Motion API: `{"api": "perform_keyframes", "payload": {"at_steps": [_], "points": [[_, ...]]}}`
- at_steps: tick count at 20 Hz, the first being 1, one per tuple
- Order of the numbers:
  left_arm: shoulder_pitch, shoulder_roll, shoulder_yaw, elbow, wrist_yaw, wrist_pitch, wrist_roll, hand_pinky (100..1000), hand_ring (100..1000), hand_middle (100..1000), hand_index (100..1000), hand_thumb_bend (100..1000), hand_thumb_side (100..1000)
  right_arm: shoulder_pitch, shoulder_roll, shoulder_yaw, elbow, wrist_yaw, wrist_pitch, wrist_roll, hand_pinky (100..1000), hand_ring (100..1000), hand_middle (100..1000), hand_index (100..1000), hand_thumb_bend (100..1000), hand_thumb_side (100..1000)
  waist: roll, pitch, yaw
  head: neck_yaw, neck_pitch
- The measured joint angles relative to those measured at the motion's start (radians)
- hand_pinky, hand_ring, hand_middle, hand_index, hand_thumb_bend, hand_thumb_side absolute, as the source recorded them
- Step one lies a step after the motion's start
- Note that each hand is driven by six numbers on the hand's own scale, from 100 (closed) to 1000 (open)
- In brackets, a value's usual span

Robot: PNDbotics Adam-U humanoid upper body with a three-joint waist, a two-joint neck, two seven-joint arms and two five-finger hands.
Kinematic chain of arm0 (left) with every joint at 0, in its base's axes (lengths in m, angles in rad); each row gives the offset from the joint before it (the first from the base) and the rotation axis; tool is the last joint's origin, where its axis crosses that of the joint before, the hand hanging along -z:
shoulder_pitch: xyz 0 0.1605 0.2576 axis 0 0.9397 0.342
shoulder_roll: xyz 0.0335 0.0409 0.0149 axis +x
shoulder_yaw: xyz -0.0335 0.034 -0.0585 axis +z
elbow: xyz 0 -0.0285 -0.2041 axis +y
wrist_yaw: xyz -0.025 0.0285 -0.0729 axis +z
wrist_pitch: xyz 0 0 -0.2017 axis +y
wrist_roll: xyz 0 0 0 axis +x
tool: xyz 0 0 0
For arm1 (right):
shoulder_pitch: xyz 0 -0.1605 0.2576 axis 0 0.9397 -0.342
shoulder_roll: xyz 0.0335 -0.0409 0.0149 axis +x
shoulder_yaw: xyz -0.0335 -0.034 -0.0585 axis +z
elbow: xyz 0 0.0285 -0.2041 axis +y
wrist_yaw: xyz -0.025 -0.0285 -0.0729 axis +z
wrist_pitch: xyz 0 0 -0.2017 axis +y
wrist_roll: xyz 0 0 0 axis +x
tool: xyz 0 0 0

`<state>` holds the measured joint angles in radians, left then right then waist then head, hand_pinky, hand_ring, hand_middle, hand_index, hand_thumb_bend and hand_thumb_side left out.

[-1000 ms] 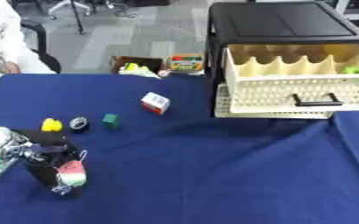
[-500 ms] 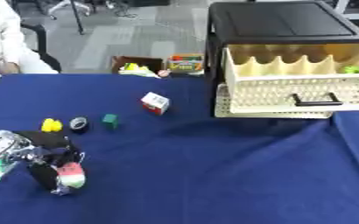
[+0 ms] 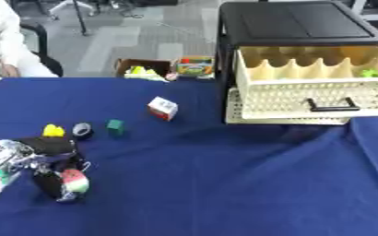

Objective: Pick up objects from table and place into drawer.

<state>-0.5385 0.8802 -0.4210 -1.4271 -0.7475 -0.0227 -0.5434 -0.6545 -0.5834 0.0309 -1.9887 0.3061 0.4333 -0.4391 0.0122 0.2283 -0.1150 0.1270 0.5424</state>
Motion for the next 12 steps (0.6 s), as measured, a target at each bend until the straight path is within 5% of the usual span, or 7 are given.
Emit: {"api": "perform_keyframes", "payload": {"at_steps": [4, 12], "points": [[0.001, -0.003, -0.001, 0.004, 0.005, -0.001, 0.009, 100, 428, 530, 672, 254, 218, -0.004, 0.001, 0.0, 0.0, 0.0, -0.002, -0.002, 432, 318, 296, 754, 177, 1000, 0.0, 0.0, 0.0, 0.001, 0.0], [0.002, -0.003, 0.0, 0.008, 0.024, -0.001, 0.008, 100, 406, 519, 697, 226, 191, -0.005, 0.003, 0.0, 0.0, 0.0, -0.004, -0.004, 433, 319, 297, 746, 173, 1000, 0.0, -0.001, 0.004, 0.003, 0.0]]}}
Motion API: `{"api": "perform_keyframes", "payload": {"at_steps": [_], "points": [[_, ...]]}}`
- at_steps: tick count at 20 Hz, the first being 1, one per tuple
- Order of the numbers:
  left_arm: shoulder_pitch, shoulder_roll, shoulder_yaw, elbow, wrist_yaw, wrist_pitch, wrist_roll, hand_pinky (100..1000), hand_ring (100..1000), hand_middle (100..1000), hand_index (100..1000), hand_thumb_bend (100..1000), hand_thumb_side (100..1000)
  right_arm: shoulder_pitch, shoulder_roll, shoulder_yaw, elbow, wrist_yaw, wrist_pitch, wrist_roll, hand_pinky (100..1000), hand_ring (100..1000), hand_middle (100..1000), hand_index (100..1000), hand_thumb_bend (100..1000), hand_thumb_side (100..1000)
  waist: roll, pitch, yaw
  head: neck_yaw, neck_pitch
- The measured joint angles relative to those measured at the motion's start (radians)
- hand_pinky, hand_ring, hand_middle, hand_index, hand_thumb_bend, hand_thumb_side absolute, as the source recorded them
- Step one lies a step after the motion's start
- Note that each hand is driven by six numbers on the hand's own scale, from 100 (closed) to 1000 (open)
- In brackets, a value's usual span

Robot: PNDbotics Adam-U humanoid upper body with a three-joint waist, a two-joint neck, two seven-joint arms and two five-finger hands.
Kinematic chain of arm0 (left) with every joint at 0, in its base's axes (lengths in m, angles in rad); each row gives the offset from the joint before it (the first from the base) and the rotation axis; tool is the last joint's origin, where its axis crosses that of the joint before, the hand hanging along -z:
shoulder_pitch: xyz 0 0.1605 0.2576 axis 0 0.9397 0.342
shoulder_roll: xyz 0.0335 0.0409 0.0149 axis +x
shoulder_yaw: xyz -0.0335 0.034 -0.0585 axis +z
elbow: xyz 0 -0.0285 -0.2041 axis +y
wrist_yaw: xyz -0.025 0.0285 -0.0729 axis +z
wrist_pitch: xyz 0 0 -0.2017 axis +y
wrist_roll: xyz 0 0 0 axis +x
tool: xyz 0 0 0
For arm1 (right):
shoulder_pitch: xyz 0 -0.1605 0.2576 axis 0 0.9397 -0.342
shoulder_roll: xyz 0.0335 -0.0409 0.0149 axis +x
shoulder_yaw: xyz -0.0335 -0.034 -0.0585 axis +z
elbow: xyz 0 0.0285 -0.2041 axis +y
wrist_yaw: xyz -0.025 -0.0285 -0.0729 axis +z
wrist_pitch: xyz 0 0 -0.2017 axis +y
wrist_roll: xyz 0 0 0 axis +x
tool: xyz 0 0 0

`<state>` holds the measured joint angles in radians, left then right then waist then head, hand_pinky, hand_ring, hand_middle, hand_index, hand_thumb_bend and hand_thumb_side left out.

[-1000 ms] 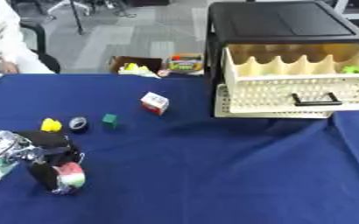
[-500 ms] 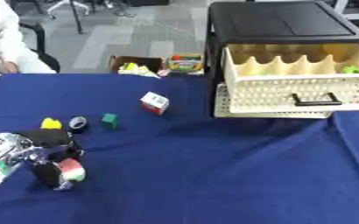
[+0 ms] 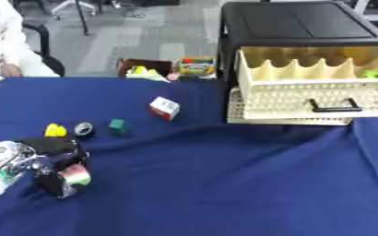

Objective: Pick up objects from table and place into drawer.

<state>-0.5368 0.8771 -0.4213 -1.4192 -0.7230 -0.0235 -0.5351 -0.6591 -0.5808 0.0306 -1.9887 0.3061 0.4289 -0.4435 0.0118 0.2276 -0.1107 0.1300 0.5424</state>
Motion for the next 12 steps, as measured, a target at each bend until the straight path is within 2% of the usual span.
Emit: {"api": "perform_keyframes", "payload": {"at_steps": [4, 12], "points": [[0.003, 0.003, 0.0, -0.015, 0.013, 0.001, -0.005, 100, 414, 525, 696, 198, 187, 0.0, 0.006, 0.0, 0.0, 0.0, -0.002, -0.002, 434, 321, 299, 745, 184, 1000, 0.0, -0.005, 0.002, 0.0, 0.0], [0.004, 0.068, 0.013, -0.099, 0.051, -0.001, -0.021, 100, 413, 519, 689, 197, 185, 0.009, 0.01, 0.0, 0.0, 0.002, -0.002, -0.002, 436, 322, 301, 743, 176, 1000, 0.005, -0.026, 0.01, 0.0, 0.0]]}}
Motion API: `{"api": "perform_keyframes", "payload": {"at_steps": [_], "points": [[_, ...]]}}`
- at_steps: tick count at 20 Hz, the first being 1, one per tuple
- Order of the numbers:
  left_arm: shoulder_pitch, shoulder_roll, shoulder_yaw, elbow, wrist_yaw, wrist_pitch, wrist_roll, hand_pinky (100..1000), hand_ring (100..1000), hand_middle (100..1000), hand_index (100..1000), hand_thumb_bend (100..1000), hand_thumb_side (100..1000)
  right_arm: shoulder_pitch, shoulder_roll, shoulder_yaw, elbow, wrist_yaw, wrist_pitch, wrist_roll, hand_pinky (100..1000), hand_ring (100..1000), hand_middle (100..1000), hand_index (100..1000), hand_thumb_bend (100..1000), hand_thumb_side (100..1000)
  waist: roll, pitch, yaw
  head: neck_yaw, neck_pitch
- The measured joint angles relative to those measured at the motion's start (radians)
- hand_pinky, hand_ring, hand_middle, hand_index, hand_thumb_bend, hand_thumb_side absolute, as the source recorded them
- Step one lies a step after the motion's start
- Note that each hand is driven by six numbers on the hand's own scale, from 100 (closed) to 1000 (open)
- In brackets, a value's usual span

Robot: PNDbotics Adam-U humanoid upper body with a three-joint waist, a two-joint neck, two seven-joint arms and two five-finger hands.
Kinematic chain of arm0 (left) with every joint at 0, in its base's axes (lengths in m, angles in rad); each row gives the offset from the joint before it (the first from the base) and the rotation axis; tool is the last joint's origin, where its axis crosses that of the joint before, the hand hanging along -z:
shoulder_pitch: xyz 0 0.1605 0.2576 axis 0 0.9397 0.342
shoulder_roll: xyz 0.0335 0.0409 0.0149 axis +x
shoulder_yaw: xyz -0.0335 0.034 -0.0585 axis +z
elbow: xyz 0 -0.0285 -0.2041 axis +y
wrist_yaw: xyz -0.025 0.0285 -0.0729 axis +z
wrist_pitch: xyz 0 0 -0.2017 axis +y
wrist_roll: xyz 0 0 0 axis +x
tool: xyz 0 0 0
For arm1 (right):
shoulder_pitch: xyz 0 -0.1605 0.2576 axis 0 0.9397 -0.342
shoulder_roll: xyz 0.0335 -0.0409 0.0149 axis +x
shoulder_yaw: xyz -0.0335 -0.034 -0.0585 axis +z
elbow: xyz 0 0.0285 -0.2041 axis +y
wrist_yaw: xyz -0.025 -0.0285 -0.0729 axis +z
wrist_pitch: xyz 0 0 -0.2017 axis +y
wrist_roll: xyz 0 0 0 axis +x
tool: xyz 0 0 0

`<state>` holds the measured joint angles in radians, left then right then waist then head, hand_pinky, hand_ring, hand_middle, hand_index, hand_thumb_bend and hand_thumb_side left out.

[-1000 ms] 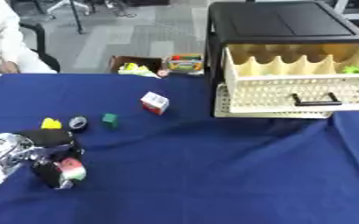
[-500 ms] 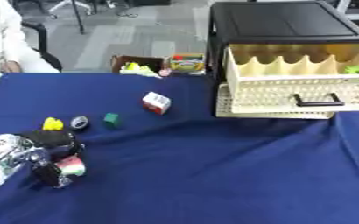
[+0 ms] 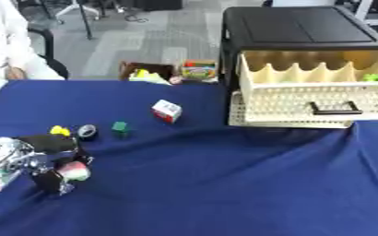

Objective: Pick up objects from table and place into drawer.

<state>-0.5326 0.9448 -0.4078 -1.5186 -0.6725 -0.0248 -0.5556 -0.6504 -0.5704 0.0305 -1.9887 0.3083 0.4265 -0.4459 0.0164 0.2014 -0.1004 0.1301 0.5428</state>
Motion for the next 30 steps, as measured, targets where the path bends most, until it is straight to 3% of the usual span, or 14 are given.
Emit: {"api": "perform_keyframes", "payload": {"at_steps": [15, 22, 30], "points": [[-0.013, 0.13, 0.059, -0.174, 0.063, 0.012, 0.032, 100, 381, 510, 679, 186, 162, 0.004, 0.013, 0.0, 0.0, 0.008, -0.008, 0.002, 437, 324, 303, 738, 167, 1000, 0.013, -0.021, 0.002, -0.001, 0.009], [-0.125, 0.132, 0.082, -0.209, 0.099, 0.018, 0.05, 100, 333, 486, 670, 168, 159, -0.024, 0.033, 0.009, 0.0, 0.013, -0.017, 0.015, 440, 328, 308, 738, 158, 1000, 0.027, -0.023, -0.011, 0.0, 0.01], [-0.303, 0.033, 0.104, -0.149, 0.141, 0.006, 0.038, 100, 303, 465, 659, 158, 159, -0.063, 0.07, 0.026, 0.0, 0.017, -0.033, 0.038, 442, 330, 309, 735, 155, 1000, 0.052, -0.023, -0.034, 0.01, 0.01]]}}
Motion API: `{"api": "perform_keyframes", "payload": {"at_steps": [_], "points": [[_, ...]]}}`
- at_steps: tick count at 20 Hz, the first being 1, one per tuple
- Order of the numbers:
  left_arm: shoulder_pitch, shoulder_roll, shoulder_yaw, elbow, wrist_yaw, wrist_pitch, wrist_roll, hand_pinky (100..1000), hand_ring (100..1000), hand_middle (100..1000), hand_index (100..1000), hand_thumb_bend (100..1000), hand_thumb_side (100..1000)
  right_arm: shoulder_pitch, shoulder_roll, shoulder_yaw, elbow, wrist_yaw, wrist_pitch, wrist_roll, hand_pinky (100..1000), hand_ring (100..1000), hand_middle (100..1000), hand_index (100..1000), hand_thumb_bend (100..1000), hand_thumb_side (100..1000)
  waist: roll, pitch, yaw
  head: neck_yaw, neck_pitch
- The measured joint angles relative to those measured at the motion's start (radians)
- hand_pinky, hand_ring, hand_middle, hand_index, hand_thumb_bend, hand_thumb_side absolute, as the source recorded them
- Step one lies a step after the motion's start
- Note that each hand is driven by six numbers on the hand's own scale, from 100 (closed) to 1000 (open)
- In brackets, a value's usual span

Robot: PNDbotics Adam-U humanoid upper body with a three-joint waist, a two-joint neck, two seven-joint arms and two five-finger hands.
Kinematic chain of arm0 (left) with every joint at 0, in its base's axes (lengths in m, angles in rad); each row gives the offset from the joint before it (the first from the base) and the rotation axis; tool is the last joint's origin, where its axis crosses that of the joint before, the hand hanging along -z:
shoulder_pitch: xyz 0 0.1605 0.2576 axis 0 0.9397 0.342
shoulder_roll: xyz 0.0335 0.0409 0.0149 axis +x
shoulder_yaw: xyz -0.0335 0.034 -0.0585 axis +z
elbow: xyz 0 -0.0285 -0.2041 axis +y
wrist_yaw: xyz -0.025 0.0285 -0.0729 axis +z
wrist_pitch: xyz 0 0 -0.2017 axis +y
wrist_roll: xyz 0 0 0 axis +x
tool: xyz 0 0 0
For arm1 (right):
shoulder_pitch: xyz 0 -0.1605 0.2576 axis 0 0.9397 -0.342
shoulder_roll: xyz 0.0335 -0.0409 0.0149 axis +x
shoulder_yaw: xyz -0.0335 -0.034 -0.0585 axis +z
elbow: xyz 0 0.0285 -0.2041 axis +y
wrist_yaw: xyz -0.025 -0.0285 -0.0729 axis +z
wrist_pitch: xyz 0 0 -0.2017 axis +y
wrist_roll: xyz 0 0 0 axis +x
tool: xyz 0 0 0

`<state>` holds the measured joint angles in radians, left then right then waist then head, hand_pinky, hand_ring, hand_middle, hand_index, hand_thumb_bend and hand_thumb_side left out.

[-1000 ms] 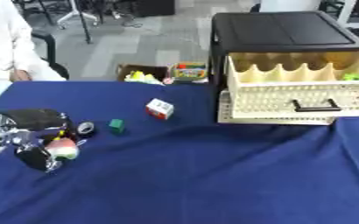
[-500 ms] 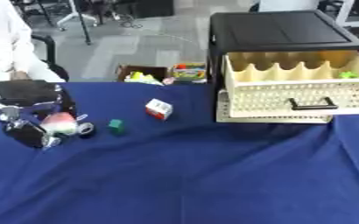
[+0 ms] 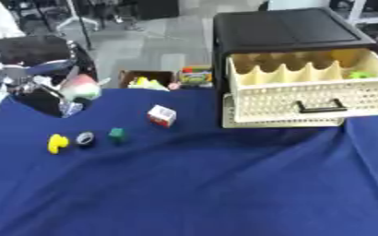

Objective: Pick up objects from table and place into drawer.

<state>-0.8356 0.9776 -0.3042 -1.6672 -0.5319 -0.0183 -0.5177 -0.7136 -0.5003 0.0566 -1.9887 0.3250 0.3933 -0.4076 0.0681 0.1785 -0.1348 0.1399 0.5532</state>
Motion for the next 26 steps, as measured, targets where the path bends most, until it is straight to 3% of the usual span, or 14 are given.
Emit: {"api": "perform_keyframes", "payload": {"at_steps": [15, 26], "points": [[-0.282, -0.212, 0.042, 0.285, -0.069, -0.103, 0.023, 100, 253, 415, 652, 134, 168, -0.027, 0.025, 0.011, 0.0, 0.008, -0.015, 0.011, 444, 333, 310, 731, 151, 1000, 0.037, 0.009, -0.062, 0.036, -0.004], [-0.381, -0.359, 0.075, 0.419, -0.014, -0.145, 0.14, 100, 219, 380, 644, 126, 179, -0.061, 0.043, 0.016, 0.0, 0.008, -0.027, 0.007, 444, 335, 311, 730, 146, 1000, 0.066, 0.039, -0.133, 0.055, -0.056]]}}
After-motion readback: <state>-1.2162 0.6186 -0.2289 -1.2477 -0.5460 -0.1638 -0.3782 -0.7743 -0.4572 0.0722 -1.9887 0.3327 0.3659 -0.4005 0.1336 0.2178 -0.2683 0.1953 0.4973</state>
